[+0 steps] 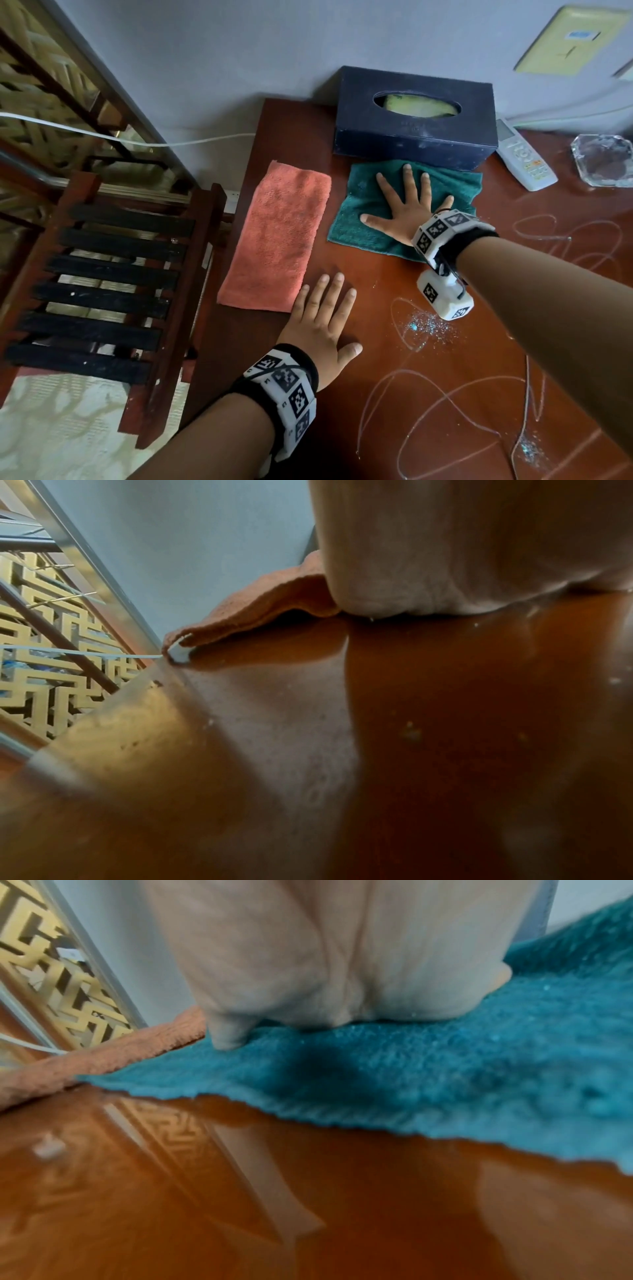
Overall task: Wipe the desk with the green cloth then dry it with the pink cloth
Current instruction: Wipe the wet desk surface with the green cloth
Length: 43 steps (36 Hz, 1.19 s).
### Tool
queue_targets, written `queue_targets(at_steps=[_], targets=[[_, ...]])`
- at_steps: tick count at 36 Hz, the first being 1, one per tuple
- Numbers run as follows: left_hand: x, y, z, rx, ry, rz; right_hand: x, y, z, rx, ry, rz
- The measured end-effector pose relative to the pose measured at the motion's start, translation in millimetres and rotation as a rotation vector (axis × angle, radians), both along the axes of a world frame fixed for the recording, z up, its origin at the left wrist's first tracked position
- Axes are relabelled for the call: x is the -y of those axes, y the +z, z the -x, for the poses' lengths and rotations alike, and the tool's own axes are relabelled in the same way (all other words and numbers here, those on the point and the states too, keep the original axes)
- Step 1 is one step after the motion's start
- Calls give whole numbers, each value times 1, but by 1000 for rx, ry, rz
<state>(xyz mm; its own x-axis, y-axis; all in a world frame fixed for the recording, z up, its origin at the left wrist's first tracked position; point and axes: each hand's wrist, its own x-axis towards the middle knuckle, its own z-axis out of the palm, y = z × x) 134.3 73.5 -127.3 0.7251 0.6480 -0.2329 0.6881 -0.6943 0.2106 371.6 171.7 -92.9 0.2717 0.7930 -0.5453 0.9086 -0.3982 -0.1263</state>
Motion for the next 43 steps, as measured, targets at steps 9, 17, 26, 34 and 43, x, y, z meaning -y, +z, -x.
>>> queue_targets(at_steps=[9, 17, 26, 34, 43], targets=[[-5, 11, -6, -155, -48, 29, 31, -2, 17, 9, 32, -12], [3, 20, -14, -184, -11, 0, 63, -7, 32, 29, 79, -30], [28, 34, 11, -27, -16, 85, 95, -11, 38, 38, 126, -44], [40, 19, 53, 21, -39, -14, 103, 3, 50, -59, 37, -87], [38, 3, 55, 56, 3, -67, 77, 4, 64, -56, -138, 11]])
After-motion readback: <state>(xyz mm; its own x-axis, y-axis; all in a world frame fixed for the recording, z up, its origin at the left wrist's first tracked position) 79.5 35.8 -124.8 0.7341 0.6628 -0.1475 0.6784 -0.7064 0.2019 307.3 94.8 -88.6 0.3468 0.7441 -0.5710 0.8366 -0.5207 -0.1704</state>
